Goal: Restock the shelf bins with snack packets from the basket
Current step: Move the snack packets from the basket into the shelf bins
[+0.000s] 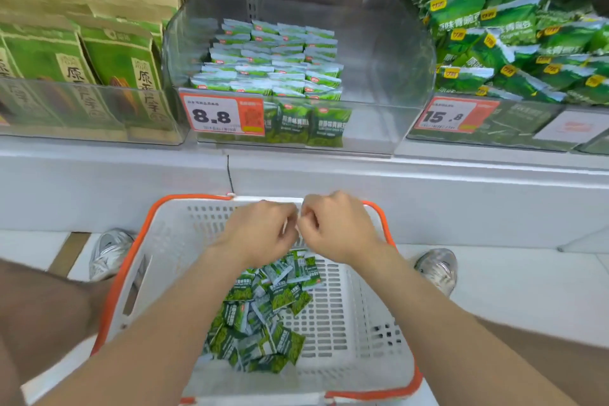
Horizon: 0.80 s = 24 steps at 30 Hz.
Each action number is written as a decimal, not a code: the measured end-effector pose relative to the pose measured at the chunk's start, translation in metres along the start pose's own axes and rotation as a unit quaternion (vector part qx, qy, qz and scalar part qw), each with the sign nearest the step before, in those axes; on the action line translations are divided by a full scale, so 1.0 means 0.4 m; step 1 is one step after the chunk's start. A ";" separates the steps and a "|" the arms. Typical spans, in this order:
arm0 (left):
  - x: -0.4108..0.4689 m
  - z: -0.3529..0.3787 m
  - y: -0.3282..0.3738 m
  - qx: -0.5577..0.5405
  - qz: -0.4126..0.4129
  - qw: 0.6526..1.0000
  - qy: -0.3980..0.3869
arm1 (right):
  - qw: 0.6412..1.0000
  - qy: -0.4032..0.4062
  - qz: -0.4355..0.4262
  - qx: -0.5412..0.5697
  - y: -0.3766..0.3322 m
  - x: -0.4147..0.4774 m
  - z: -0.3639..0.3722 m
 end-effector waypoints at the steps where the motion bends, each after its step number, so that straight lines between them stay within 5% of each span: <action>1: -0.010 0.079 -0.012 0.026 -0.009 0.996 -0.083 | 0.995 -0.099 0.007 -0.002 0.016 -0.023 0.080; 5: -0.099 0.325 -0.047 0.078 -0.016 0.948 -0.307 | 0.921 -0.388 0.024 -0.033 0.051 -0.155 0.325; 8: -0.165 0.446 -0.082 0.110 -0.031 0.914 -0.390 | 0.874 -0.480 0.063 -0.040 0.080 -0.237 0.407; 18: -0.211 0.600 -0.106 0.199 -0.037 0.866 -0.457 | 0.899 -0.427 0.090 -0.008 0.111 -0.222 0.437; 24: -0.167 0.595 -0.094 0.164 -0.026 0.899 -0.405 | 0.890 -0.446 0.098 0.012 0.132 -0.241 0.449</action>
Point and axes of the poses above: each hand's wrist, its own x-axis towards the middle knuckle, its own z-axis out of the palm, y = z × x, the point moved 10 cm from there along x, towards the middle knuckle, and after that the axes turned 9 degrees about -z, right-handed, at the moved point
